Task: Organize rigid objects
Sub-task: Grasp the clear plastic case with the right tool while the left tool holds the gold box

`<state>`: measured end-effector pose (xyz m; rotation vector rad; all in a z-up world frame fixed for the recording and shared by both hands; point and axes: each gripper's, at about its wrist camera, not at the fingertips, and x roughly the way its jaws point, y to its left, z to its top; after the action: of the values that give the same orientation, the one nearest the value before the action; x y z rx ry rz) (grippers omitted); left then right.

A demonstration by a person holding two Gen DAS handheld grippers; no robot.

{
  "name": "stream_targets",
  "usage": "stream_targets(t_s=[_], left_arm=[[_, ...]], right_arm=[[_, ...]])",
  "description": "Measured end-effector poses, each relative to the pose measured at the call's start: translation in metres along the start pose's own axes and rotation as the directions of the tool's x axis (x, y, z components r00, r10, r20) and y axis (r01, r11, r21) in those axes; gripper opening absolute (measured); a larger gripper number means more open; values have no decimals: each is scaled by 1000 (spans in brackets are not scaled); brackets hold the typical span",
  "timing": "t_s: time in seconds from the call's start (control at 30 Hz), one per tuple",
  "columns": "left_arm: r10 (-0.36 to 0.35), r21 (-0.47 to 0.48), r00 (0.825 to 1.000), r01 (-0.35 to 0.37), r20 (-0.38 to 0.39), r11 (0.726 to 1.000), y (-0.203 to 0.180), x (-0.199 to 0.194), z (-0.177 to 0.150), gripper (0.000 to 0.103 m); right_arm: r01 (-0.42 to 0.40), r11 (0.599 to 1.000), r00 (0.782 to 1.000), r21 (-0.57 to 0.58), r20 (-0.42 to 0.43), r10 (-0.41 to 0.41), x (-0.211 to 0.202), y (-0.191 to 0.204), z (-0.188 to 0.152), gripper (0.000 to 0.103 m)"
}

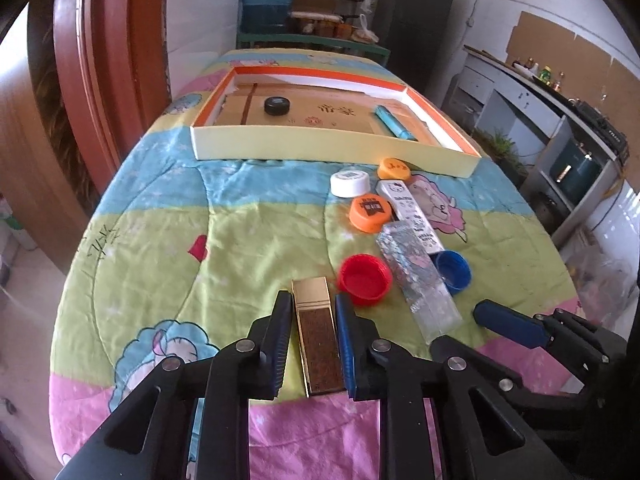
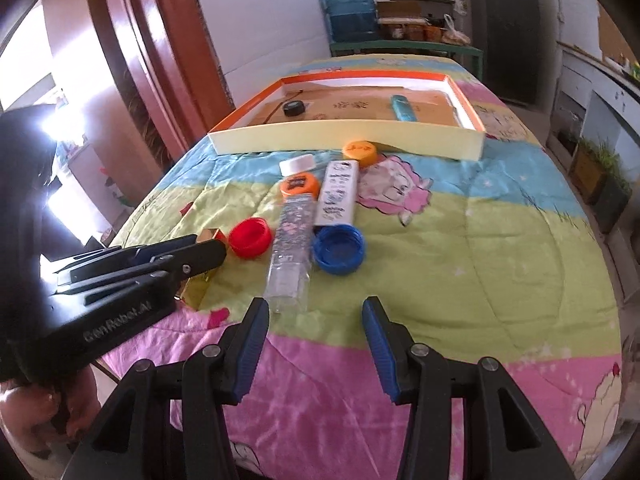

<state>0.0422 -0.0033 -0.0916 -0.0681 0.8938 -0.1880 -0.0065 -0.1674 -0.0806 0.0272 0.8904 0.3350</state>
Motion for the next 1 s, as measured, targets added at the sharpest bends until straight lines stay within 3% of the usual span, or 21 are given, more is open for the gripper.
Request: stream_targets(t_s=[0.2, 0.4, 0.47, 0.53, 0.57, 1.0], left_arm=[[70, -21, 997, -69, 24, 997, 4, 1, 6, 22], [86, -55, 996, -84, 35, 995, 12, 3, 14, 22], [84, -65, 996, -81, 41, 995, 14, 1, 14, 21], [85, -78, 995, -81, 51, 994, 17, -1, 16, 21], [84, -82, 995, -80, 55, 993, 19, -2, 17, 21], [75, -96, 993, -67, 88, 993, 25, -17, 23, 21]], right_arm=[[25, 999, 1000, -41, 2, -25, 12, 14, 9, 50], [37, 997, 999, -65, 2, -37, 18, 24, 13, 51], [47, 997, 999, -55, 4, -47, 19, 23, 14, 47], [52, 998, 999, -34, 4, -52, 17, 18, 14, 24], [41, 999, 999, -16, 2, -41, 17, 14, 14, 22], [-28, 1000, 1000, 12, 10, 28, -11, 4, 5, 20]])
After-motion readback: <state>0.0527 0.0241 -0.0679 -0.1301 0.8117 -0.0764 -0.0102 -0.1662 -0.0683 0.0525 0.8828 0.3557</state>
